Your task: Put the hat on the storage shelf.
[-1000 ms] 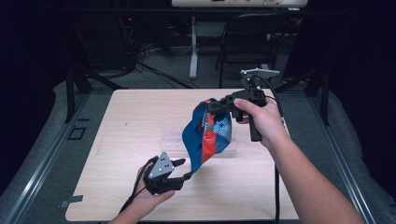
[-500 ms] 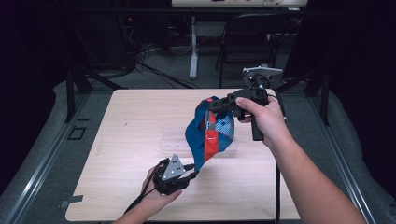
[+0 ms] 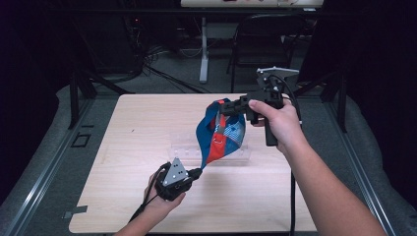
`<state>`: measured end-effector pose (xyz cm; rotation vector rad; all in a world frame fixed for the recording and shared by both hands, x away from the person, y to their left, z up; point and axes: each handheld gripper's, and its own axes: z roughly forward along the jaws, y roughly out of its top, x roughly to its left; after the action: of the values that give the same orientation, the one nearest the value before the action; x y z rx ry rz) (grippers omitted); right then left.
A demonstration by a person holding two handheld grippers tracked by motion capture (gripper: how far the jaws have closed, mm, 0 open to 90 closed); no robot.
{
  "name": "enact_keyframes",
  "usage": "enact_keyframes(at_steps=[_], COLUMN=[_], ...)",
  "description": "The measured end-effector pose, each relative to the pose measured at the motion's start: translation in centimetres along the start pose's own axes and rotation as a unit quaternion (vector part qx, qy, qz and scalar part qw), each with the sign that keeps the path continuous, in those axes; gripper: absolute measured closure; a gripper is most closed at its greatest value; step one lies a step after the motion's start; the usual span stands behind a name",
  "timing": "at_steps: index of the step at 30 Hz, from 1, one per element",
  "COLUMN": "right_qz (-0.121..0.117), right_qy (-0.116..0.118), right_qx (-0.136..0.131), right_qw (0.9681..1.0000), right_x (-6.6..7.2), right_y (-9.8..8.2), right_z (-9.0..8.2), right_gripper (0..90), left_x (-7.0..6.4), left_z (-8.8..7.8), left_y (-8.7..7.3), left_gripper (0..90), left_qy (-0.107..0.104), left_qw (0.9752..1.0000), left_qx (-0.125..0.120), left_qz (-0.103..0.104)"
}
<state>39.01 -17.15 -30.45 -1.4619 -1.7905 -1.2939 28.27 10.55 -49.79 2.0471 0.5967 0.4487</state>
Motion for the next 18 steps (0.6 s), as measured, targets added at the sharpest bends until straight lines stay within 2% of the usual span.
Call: enact_keyframes(at_steps=[4,8,18], right_qz=[0.0,0.002,0.013], right_qy=[-0.003,-0.002,-0.015], right_qx=[-0.002,-0.003,-0.003], right_qw=[1.0,1.0,0.9998], right_x=[-0.1,-0.3,-1.6], right_y=[0.0,0.1,0.5], right_z=[0.0,0.0,0.7], right_gripper=[78.0,78.0,78.0], left_x=[0.5,0.9,1.9], left_z=[0.1,0.4,1.7], left_y=[0.1,0.1,0.2], left_gripper=[87.2,87.9,88.1], left_qy=[0.006,0.003,0.015], left_qw=[1.0,1.0,0.9998], left_qx=[-0.001,-0.004,-0.01], left_qz=[0.003,0.006,-0.008])
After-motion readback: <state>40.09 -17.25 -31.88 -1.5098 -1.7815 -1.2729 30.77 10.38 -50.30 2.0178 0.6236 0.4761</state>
